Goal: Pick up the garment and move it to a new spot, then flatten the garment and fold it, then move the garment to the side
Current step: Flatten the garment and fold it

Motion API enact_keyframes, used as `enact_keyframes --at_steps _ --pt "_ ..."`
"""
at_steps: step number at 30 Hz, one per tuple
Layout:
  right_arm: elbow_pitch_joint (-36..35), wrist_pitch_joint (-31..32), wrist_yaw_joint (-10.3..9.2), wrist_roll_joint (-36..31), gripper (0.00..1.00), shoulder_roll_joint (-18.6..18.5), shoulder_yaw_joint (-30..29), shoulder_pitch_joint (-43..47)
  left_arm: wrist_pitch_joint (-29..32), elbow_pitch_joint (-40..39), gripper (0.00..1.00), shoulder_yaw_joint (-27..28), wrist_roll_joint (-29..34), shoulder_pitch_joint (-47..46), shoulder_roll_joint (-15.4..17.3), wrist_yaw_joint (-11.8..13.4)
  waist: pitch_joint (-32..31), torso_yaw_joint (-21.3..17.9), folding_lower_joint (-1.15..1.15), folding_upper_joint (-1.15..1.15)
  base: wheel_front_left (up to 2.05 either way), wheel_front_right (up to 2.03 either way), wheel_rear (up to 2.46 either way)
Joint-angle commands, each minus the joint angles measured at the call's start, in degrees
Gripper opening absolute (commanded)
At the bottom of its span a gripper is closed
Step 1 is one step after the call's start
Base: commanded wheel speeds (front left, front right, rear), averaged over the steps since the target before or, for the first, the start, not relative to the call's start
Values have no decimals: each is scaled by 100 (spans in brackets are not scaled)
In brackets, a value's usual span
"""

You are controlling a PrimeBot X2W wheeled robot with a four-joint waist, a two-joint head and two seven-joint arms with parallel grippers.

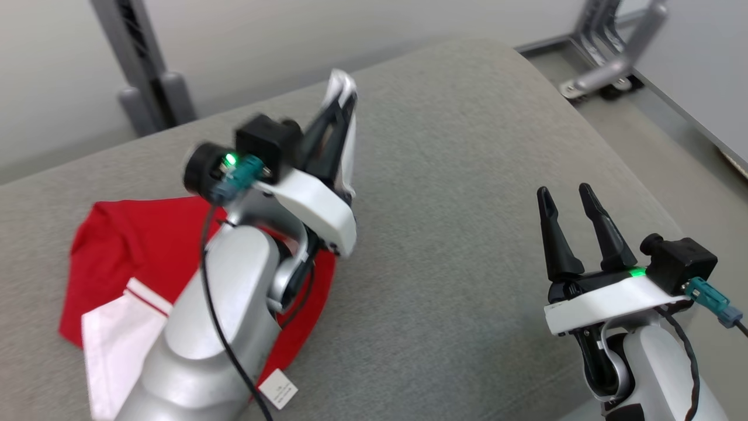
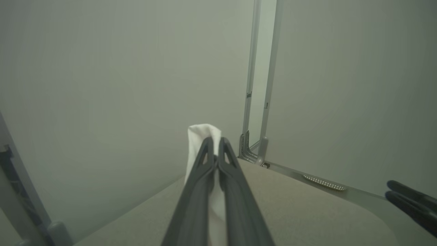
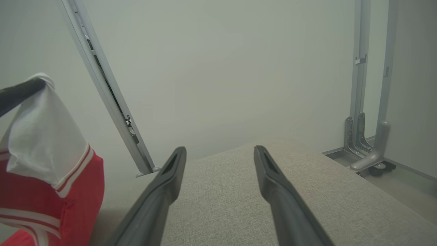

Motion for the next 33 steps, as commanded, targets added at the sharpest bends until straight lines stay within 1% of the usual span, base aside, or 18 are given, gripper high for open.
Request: enact_keyframes --at_steps 1,5,10,19,20,21,23,27,33 --pt "-28 -15 1 56 100 -25 3 -46 -63 110 0 -97 -21 10 13 12 243 -296 0 0 0 0 0" --pt "-42 -14 1 251 100 -23 91 -121 -233 728 0 -636 -205 -103 6 101 446 -637 0 0 0 0 0" --pt "-47 -14 1 478 100 -22 295 -124 -497 1296 0 -1158 -464 -374 5 309 644 -988 0 0 0 0 0" --pt "-134 -14 1 658 100 -25 210 -116 -628 1910 0 -2184 -1026 -801 9 333 936 -1064 0 0 0 0 0" --pt "-137 -15 1 661 100 -25 207 -121 -576 1995 20 -2269 -1109 -801 11 336 946 -1063 0 0 0 0 0" --pt "-130 -15 1 676 100 -25 206 -126 -552 2062 100 -2338 -1181 -808 8 320 952 -1061 0 0 0 0 0" --pt "-93 -14 1 692 100 -26 208 -159 -529 2203 100 -2433 -1313 -865 5 320 955 -1054 0 0 0 0 0" --pt "-19 -14 1 650 100 -26 238 -219 -676 2405 100 -2509 -1457 -947 3 340 859 -1024 0 0 0 0 0" --pt "-49 -14 1 450 100 -27 59 -243 -998 2336 100 -2547 -1768 -1070 2 314 627 -601 0 0 0 0 0"
